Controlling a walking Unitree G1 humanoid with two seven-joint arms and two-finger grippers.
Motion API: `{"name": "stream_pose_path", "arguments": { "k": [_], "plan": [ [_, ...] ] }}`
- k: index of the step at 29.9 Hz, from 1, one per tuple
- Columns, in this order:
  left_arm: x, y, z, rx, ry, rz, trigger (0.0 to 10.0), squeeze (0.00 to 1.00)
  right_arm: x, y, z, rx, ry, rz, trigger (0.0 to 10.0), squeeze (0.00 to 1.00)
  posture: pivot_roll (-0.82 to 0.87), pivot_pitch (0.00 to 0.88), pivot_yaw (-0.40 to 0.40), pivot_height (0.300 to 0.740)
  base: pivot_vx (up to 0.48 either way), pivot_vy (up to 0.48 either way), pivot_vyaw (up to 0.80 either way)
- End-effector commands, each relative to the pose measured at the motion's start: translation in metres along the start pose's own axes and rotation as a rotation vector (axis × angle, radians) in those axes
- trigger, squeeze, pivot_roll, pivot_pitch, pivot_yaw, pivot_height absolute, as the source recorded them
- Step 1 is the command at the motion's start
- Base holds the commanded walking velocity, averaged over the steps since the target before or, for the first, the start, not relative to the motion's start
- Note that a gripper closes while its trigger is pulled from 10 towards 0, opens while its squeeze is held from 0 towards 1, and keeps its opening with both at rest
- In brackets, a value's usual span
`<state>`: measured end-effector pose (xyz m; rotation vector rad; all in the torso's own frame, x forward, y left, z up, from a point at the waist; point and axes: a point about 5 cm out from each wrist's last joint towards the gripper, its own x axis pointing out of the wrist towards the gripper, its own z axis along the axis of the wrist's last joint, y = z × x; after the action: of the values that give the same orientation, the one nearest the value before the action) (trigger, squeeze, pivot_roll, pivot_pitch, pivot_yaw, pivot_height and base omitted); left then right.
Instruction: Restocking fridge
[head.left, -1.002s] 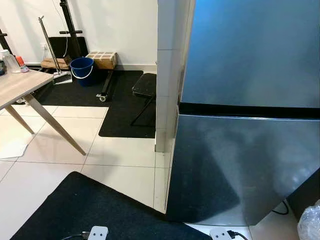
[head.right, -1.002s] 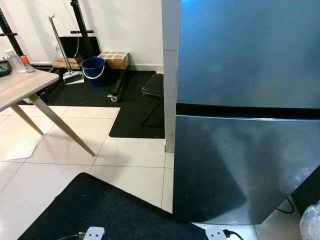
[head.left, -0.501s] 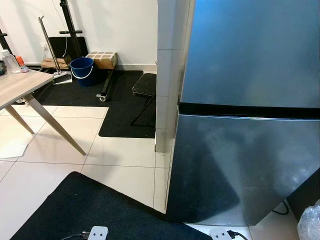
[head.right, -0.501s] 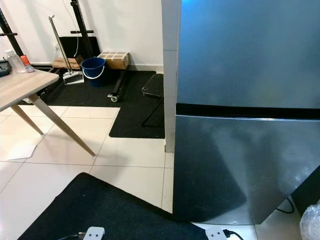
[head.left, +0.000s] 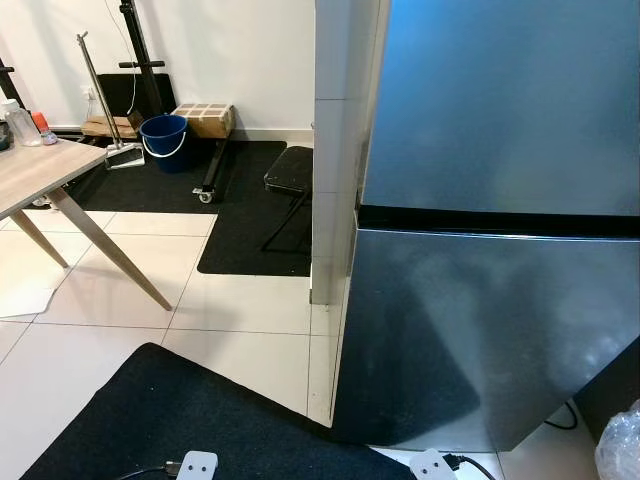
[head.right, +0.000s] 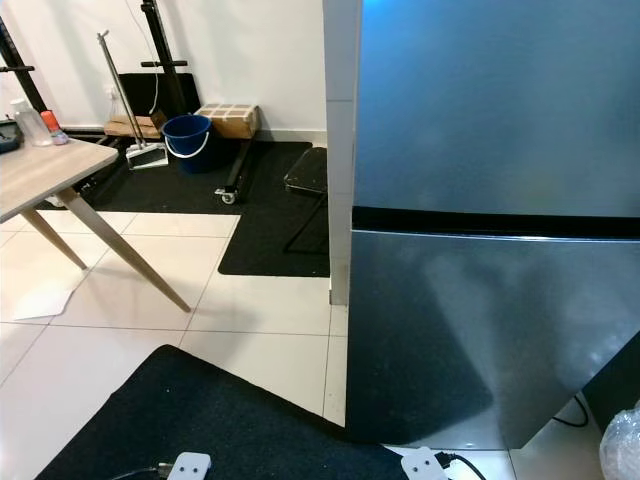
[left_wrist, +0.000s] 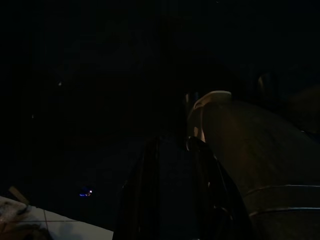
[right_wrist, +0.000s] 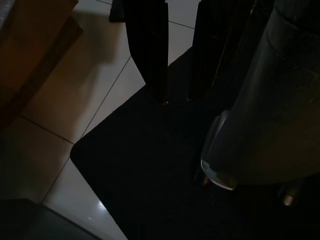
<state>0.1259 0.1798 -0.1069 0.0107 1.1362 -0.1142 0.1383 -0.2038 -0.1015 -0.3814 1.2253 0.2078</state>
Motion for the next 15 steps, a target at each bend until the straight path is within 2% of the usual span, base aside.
{"name": "stream_pose_path", "arguments": {
  "k": [1,3,8,15],
  "plan": [
    [0.000,-0.001,-0.003,0.014,0.009,0.001,10.0,0.00,0.000,-0.002,0.000,0.030,-0.001,0.006,10.0,0.00,0.01,0.000,0.001,0.740,0.000,0.000,0.00],
    [-0.001,0.002,-0.005,0.008,0.012,-0.010,10.0,0.00,0.000,-0.003,0.003,0.048,-0.014,0.014,10.0,0.00,0.01,0.000,0.000,0.740,0.000,0.000,0.00],
    [-0.004,0.008,-0.011,-0.008,0.023,-0.013,10.0,0.00,0.000,-0.004,0.005,0.074,-0.021,0.028,10.0,0.00,0.01,0.000,0.000,0.740,0.000,0.000,0.75],
    [-0.004,0.004,-0.016,-0.011,0.036,-0.015,10.0,0.00,0.000,-0.004,0.004,0.104,-0.024,0.036,10.0,0.00,0.00,0.000,0.004,0.740,0.000,0.000,0.76]
  ]
}}
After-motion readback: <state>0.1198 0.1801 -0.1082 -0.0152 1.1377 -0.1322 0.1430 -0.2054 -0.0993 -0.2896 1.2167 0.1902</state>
